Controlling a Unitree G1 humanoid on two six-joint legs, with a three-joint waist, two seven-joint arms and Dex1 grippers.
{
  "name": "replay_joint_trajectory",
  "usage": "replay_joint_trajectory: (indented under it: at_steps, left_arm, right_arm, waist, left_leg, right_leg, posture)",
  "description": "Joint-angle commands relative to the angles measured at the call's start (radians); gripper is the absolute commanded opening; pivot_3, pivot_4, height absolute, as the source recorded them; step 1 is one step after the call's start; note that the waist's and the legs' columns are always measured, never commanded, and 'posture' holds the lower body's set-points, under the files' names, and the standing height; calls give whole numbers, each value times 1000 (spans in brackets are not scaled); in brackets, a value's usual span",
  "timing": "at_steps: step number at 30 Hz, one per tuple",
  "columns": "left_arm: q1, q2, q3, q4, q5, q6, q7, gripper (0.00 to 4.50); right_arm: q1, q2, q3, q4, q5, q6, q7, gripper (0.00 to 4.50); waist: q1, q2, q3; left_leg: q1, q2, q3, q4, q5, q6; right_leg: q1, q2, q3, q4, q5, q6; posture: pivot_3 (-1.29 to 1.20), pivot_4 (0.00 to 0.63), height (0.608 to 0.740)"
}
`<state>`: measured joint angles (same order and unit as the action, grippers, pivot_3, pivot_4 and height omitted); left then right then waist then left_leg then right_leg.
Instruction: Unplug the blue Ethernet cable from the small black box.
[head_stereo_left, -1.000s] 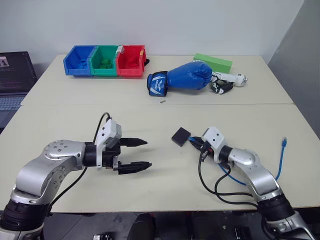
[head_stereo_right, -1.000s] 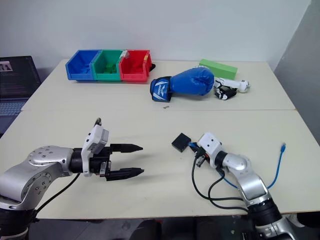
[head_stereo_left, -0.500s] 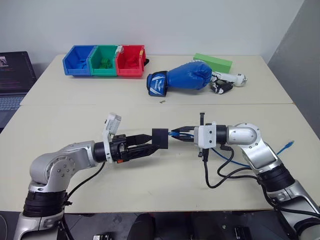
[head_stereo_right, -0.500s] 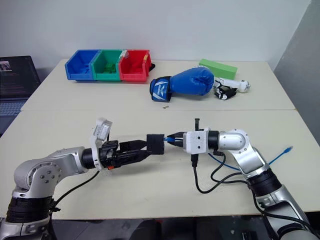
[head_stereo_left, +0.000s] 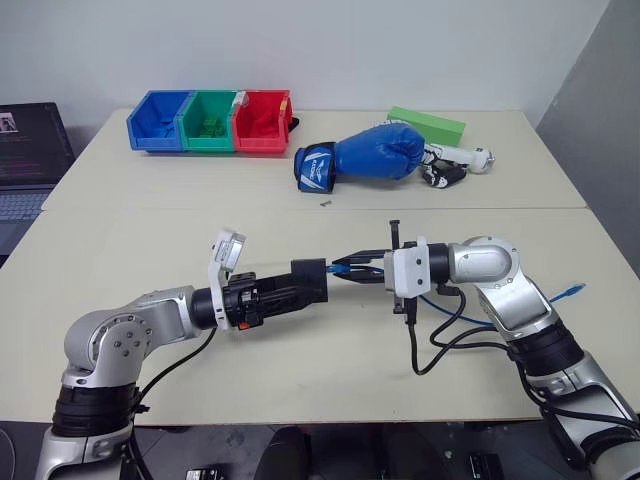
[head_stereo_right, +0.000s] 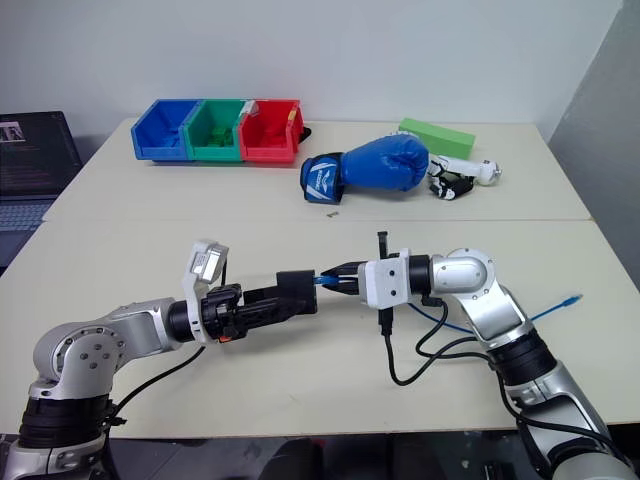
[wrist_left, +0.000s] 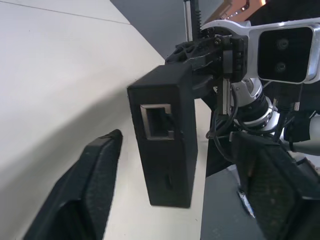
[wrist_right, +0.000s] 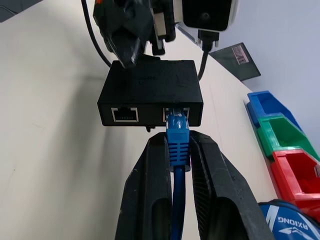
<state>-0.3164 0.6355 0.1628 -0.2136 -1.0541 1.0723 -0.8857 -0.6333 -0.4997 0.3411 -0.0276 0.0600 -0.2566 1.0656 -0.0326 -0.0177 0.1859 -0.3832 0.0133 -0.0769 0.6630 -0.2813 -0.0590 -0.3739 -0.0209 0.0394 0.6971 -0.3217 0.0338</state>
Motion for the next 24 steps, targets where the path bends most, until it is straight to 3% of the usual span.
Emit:
replay_joint_trajectory:
  at_steps: [1, 9, 13, 15, 19, 22, 24]
  left_arm:
    - [-21, -4, 9, 8, -19, 4, -6, 2447]
    - [-17, -6, 1, 21, -9, 6, -12, 879]
    - [-17, -1, -5, 21, -4, 5, -19, 809]
    - [-15, 7, -16, 16, 8, -6, -34, 809]
    - [-10, 18, -37, 3, 40, -31, -63, 800]
    - [-7, 30, -61, -9, 73, -67, -102, 800]
    - [-8, 33, -69, -11, 86, -85, -123, 800]
  right_arm:
    - [-14, 4, -10, -48, 6, -21, 0, 235]
    - [-14, 8, -6, -57, 7, -57, 5, 235]
    - [-5, -16, 16, -64, -8, -119, 41, 235]
    - [5, -34, 17, -83, 14, -97, 66, 937]
    - [26, -78, -10, -171, 117, 57, 109, 1781]
    - [48, -138, -53, -281, 303, 359, 124, 2389]
    - [53, -165, -81, -334, 434, 562, 103, 2407]
  waist:
    - [0, 0, 0]
    - [0, 0, 0]
    - [0, 0, 0]
    - [0, 0, 0]
    - [0, 0, 0]
    - [1, 0, 0]
    - [2, 0, 0]
  left_leg:
    - [0, 0, 0, 0, 0, 0]
    - [0, 0, 0, 0, 0, 0]
    - [0, 0, 0, 0, 0, 0]
    - [0, 0, 0, 0, 0, 0]
    - [0, 0, 0, 0, 0, 0]
    - [0, 0, -1, 0, 0, 0]
    - [-1, 0, -1, 0, 0, 0]
  right_leg:
    - [0, 0, 0, 0, 0, 0]
    - [0, 0, 0, 0, 0, 0]
    - [0, 0, 0, 0, 0, 0]
    - [0, 0, 0, 0, 0, 0]
    - [0, 0, 0, 0, 0, 0]
    - [0, -1, 0, -1, 0, 0]
    - [0, -2, 1, -1, 0, 0]
  posture:
    - [0, 150, 740]
    - [0, 150, 740]
    - [0, 150, 740]
    - [0, 150, 740]
    - [0, 150, 740]
    - [0, 150, 740]
    - [0, 150, 740]
